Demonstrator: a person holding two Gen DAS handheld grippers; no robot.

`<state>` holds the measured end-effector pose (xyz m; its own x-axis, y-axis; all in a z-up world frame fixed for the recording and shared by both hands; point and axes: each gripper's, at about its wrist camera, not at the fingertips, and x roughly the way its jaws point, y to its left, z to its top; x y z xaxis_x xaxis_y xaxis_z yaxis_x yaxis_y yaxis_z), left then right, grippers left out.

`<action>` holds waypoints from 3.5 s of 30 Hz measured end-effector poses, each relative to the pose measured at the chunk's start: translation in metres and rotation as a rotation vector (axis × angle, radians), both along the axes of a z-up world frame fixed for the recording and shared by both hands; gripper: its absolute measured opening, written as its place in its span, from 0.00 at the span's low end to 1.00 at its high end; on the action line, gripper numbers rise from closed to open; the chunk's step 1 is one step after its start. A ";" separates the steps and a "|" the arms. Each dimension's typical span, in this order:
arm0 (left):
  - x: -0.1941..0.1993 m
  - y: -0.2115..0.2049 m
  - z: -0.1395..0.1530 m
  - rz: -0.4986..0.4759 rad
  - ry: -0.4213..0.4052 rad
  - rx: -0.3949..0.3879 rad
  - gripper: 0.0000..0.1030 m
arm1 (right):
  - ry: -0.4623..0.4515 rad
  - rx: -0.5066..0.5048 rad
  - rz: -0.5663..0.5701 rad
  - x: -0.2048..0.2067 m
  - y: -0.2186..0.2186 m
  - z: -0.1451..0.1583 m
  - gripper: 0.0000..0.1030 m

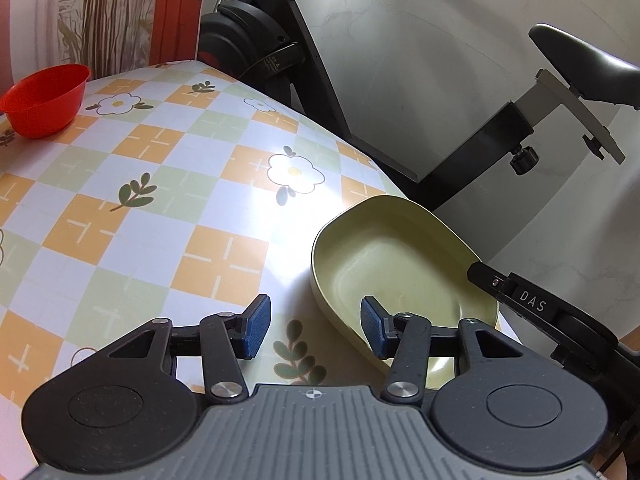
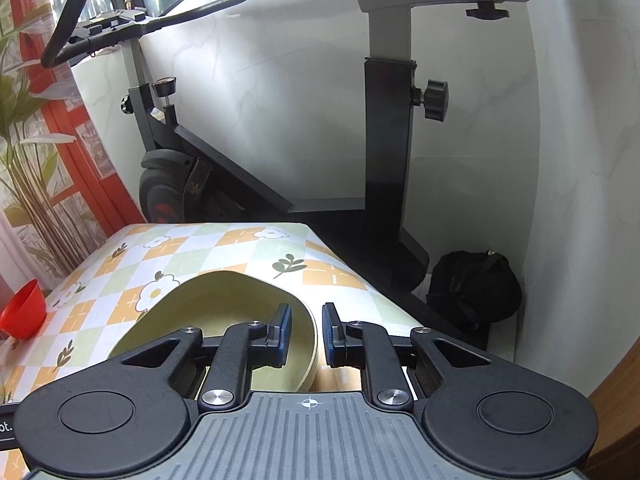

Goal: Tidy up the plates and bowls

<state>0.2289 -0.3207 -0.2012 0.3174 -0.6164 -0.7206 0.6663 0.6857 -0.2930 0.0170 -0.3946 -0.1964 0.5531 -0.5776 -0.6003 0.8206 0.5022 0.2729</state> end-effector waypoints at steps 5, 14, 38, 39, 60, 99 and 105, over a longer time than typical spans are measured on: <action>0.001 -0.002 -0.001 -0.014 0.000 -0.004 0.44 | 0.003 0.029 0.001 0.000 0.000 -0.005 0.11; 0.013 -0.002 -0.005 0.004 0.042 -0.033 0.34 | 0.007 0.037 0.035 0.007 0.002 -0.005 0.10; 0.020 0.063 0.036 0.132 -0.039 -0.060 0.21 | -0.008 0.012 0.254 0.053 0.048 0.035 0.09; 0.022 0.068 0.038 0.140 -0.041 -0.063 0.21 | -0.011 0.011 0.270 0.057 0.052 0.039 0.09; 0.077 0.205 0.111 0.348 -0.179 -0.070 0.21 | -0.012 0.039 0.673 0.191 0.158 0.108 0.11; 0.164 0.255 0.047 0.458 -0.142 0.128 0.21 | 0.138 0.127 0.818 0.307 0.208 0.039 0.12; 0.165 0.254 0.045 0.460 -0.147 0.145 0.21 | 0.149 0.134 0.825 0.310 0.210 0.035 0.12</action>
